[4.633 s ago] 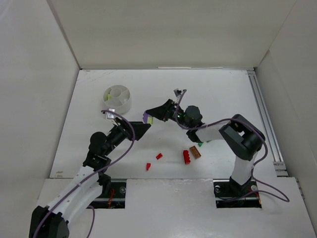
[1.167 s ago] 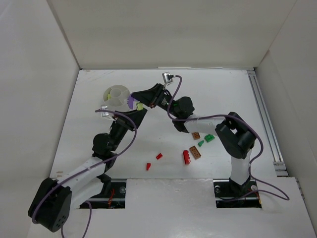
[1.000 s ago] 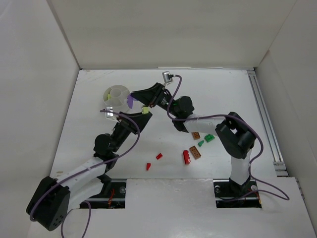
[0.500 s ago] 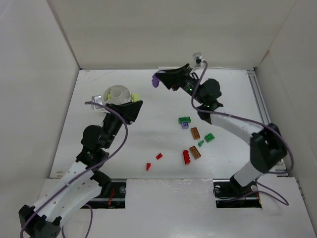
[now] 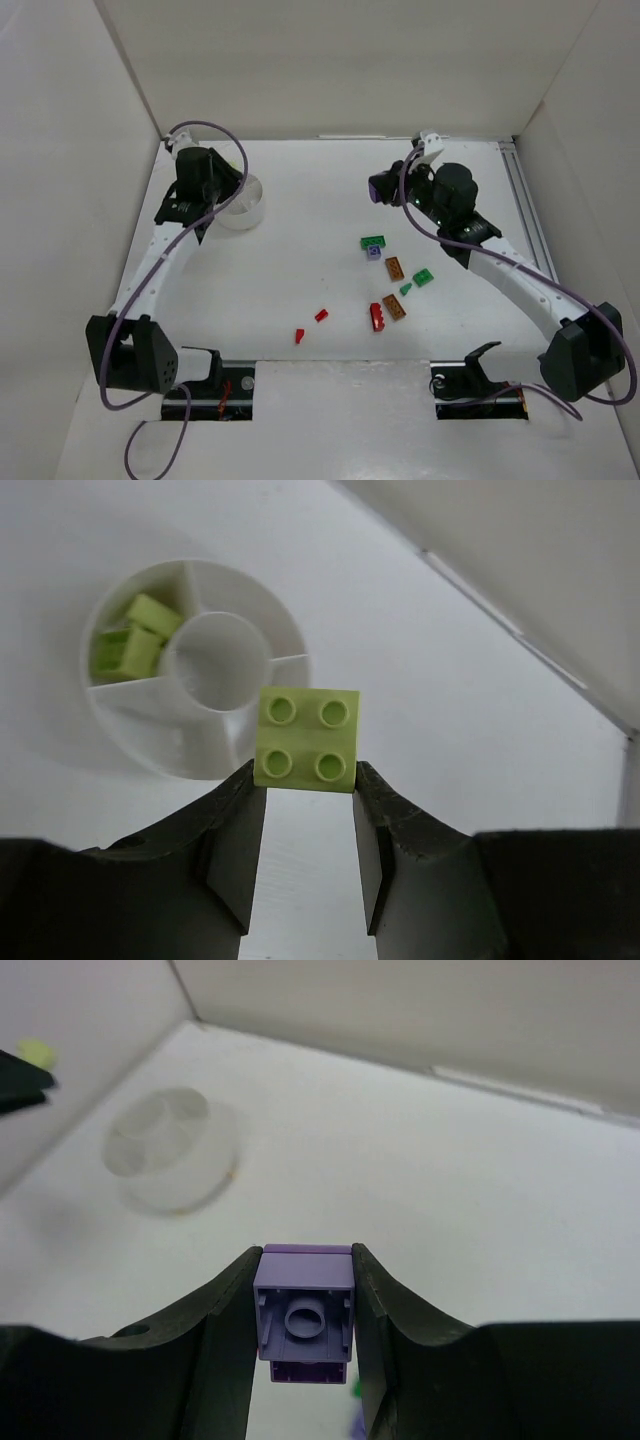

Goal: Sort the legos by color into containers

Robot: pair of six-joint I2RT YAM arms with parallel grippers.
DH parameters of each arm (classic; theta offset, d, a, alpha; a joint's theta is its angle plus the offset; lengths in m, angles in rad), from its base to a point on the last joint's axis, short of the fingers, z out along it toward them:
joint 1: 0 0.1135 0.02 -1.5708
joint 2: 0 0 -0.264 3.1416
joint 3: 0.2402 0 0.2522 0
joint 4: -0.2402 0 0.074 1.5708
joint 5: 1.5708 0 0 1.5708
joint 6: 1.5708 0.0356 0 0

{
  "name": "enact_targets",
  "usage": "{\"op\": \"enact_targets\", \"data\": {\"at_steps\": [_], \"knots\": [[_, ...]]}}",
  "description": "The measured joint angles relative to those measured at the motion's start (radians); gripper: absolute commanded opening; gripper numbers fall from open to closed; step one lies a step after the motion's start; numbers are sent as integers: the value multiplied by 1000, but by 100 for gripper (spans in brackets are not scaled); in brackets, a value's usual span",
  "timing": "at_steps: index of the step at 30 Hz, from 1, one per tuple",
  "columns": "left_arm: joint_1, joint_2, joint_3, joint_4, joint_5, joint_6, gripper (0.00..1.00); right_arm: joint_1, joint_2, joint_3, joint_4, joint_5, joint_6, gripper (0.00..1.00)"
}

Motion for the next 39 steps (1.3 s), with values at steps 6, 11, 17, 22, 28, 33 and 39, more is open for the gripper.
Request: {"op": "enact_targets", "data": {"at_steps": [6,11,17,22,28,33,39], "knots": [[130,99,33,-76,23,41,27,-91,-2,-93,-136,-13,-74,22],[197,213,122,-69,55,80,27,-148,-2,-100,-161,-55,-108,20],[241,341,175,-80,69,115,27,-170,15,-100,-165,-95,-119,20],[248,368,188,-89,103,139,28,-175,33,-100,-167,-105,-122,20],[247,369,189,-87,117,152,35,-177,33,-100,-166,-105,-122,20],[248,391,192,-85,122,161,35,-183,33,-100,-171,-105,-122,20],[248,415,192,-87,149,169,39,-188,32,-100,-175,-100,-122,20]]}}
